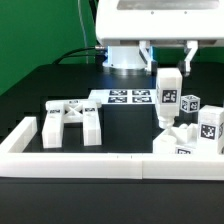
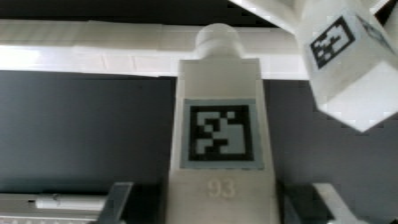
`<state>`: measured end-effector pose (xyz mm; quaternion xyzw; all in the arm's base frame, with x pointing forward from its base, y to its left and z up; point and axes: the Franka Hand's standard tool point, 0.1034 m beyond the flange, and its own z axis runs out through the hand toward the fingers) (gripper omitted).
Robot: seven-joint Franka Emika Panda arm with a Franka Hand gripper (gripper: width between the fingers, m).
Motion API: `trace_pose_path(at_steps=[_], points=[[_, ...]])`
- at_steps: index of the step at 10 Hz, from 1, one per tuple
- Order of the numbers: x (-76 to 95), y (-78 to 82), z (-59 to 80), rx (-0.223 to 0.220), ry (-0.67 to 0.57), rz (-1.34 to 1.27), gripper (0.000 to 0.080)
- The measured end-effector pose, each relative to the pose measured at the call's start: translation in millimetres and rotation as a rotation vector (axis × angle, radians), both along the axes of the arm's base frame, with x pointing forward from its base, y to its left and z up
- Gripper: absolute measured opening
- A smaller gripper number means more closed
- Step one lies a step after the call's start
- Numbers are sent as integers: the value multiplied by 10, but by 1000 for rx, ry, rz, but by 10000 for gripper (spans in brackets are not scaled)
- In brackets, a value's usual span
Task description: Assemble chair
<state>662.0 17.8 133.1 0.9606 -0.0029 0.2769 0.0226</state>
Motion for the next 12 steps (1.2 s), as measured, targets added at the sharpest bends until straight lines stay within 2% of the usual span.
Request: trace_pose_path(at_steps=[4,9,12], points=[[-109,10,-88,-5,7,7,291],[-119,18,-99,-4,7,5,291],[-246,63,-212,-2,14,2,291]])
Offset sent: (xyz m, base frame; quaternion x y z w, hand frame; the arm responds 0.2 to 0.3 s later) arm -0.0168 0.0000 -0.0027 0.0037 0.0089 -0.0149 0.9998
